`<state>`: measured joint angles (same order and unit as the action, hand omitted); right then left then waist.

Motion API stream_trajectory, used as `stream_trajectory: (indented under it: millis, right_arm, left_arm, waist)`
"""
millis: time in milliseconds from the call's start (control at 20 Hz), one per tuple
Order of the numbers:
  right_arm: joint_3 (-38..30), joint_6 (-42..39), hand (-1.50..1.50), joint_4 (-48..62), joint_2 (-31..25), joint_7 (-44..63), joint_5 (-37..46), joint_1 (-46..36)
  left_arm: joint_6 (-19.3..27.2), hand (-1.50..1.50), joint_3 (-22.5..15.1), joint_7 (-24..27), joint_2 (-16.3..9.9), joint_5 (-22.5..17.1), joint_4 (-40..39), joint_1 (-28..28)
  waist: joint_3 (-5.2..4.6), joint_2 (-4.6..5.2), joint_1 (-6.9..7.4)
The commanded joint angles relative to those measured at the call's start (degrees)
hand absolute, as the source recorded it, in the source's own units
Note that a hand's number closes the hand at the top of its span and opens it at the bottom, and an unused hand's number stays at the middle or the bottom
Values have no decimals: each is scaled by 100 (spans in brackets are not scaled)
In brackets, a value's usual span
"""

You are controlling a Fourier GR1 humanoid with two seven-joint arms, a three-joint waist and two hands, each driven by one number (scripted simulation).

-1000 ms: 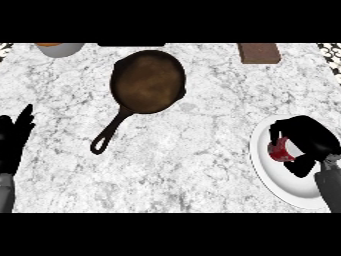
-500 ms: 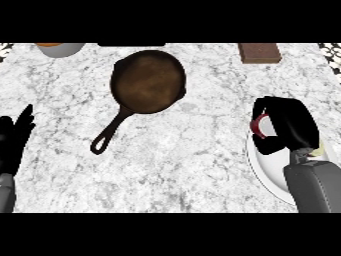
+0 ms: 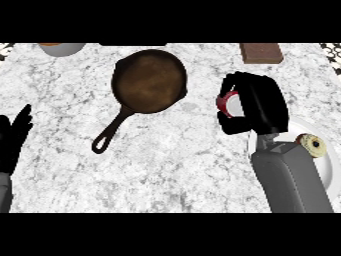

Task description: Pick the can from the plate and place it in the pan

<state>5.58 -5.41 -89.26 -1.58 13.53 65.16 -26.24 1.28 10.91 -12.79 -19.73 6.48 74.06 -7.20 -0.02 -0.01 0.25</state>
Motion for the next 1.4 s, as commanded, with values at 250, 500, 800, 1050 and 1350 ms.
stream_trajectory:
  millis: [250,500,800,1050,1350]
  right_arm:
    - [73,1413,150,2578,155,809,-1006,-2115]
    - [78,2361,150,4163,157,389,-1850,-2709]
    - [-199,2724,150,5825,158,162,-2364,-3832]
    - [-106,3224,150,6636,158,-230,-2731,-3864]
    - [-391,3152,150,7014,158,-845,-3401,-3943]
  left_arm:
    - [155,0,-158,-1,227,189,18,-166]
    - [18,0,-183,-58,139,207,8,-258]
    - [-35,0,-251,-213,176,173,276,-386]
    - [-109,0,-338,-184,240,184,134,-528]
    - [-29,0,-470,-83,355,315,28,-648]
  waist:
    - [2,48,165]
    - [3,85,258]
    - [5,142,461]
    - [6,222,639]
    - [12,297,795]
